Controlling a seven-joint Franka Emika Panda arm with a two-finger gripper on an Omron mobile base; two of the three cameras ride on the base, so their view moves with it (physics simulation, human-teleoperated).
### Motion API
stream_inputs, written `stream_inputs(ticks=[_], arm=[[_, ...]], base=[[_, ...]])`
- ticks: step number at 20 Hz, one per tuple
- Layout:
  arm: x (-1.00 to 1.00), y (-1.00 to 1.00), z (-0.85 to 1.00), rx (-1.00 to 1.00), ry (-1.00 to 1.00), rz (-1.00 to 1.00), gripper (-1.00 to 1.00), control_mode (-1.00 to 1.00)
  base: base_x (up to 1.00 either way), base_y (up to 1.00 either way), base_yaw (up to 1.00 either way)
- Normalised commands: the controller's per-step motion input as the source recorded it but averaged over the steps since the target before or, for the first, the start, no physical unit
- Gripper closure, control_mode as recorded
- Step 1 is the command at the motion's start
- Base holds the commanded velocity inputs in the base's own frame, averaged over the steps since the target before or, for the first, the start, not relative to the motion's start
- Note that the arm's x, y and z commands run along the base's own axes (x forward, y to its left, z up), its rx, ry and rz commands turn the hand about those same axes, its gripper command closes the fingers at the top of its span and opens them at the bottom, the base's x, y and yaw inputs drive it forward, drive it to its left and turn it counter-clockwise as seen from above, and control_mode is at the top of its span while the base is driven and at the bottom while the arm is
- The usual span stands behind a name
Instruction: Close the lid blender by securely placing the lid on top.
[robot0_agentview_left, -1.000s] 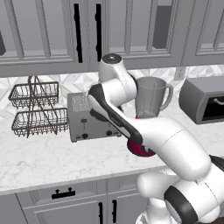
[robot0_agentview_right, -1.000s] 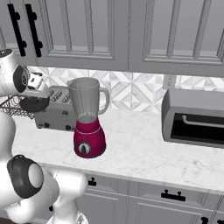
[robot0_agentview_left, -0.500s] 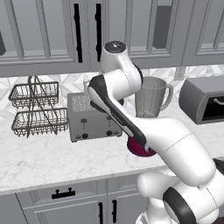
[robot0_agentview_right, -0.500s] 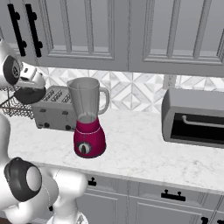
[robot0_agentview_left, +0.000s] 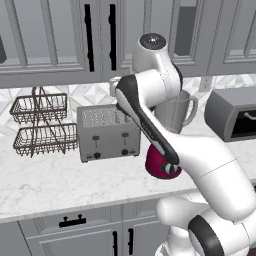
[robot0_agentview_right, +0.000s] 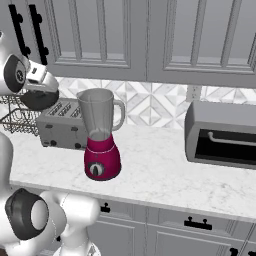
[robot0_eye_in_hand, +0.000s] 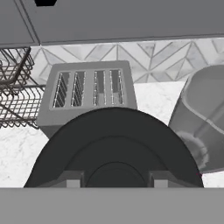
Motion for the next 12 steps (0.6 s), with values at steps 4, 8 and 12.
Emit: stream_inputs(ticks=[4, 8, 12], arm=[[0.00, -0.49, 0.23, 0.00, -0.02, 0.00, 1.00, -1.00], [0.00, -0.62, 0.01, 0.00, 0.00, 0.00, 1.00, -1.00], [0.00, -0.66, 0.01, 0.00, 0.00, -0.01, 1.00, -1.00]], base=[[0.00, 0.00, 0.00], [0.00, 0.00, 0.00], [0.00, 0.00, 0.00]])
